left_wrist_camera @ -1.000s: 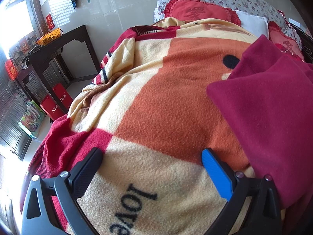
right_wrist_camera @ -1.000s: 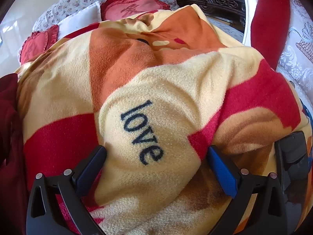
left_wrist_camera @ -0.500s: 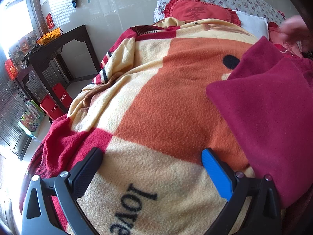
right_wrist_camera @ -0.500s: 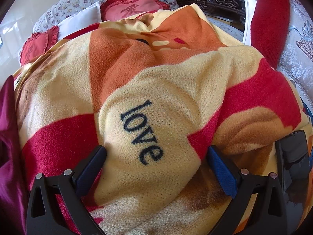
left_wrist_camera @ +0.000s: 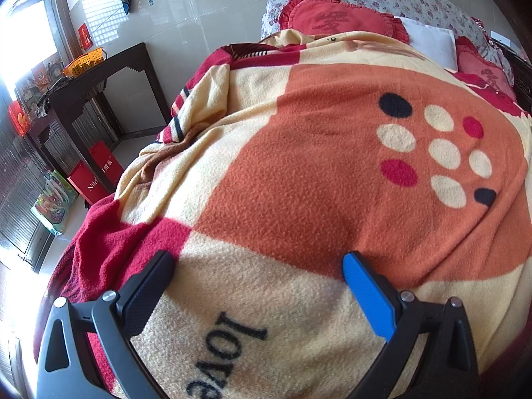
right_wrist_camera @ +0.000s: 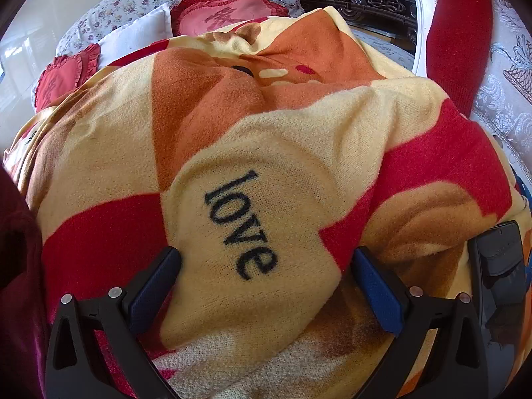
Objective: Fold small clothes
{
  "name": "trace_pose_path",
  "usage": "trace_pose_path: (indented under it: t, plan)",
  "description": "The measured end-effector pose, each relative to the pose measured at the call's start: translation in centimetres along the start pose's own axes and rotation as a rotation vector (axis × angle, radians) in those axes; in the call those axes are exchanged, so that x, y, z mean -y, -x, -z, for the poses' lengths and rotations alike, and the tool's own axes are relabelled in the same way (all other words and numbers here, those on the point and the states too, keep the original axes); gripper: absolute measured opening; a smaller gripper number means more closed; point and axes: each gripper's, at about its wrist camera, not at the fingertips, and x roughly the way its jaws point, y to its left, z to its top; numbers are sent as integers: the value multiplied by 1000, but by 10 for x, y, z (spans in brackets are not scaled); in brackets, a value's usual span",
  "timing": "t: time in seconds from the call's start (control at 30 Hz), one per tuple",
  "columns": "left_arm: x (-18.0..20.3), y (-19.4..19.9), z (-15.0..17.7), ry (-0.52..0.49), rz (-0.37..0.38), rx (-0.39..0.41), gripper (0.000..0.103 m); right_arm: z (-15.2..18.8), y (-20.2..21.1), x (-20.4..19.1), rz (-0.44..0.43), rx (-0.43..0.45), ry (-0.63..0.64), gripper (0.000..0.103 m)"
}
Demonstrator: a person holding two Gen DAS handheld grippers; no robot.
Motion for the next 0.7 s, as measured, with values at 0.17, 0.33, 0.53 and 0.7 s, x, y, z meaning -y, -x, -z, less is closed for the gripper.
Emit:
trace_pose_path:
  t: [0.17,0.33,0.53,0.7]
  plan:
    - [2,1,-3,-11,-18,-29,103,0,0,0,0,0,0,87]
    - [4,6,-11,-58,-23,-146,100,0,0,0,0,0,0,87]
    - [11,40,-19,-80,30,-192,92,0,0,-1,0,0,0,87]
    - [28,80,-26,-86,101,-213,92,-5,0,-5,16,-38,29,85]
